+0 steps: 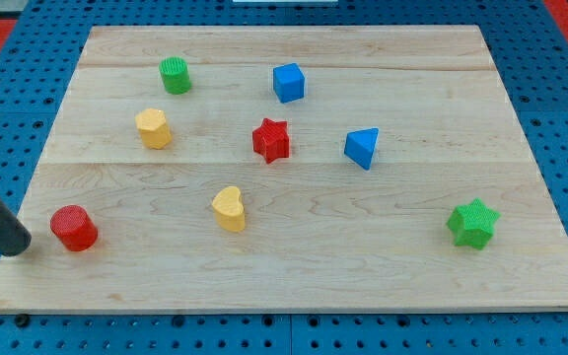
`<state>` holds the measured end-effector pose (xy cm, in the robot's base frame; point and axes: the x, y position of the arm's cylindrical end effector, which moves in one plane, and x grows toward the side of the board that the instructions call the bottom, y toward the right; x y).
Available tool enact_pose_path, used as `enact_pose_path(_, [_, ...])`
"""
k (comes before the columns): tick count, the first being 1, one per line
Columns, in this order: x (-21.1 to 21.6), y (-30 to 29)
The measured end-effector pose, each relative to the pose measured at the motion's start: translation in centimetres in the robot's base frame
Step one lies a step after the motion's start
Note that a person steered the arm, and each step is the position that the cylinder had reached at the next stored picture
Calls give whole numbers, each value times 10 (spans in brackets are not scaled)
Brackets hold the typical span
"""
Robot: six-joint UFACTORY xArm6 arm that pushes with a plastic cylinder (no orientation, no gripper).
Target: Push yellow heart closer to the red circle
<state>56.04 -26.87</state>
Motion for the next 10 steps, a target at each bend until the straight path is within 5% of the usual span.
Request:
enact_pose_path(2, [-32,78])
enact_pose_path(3, [7,105])
enact_pose_path(4, [7,217])
enact_pose_path(5, [-29,261])
enact_pose_path(7, [-5,147])
enact_pose_path(10, [-11,308])
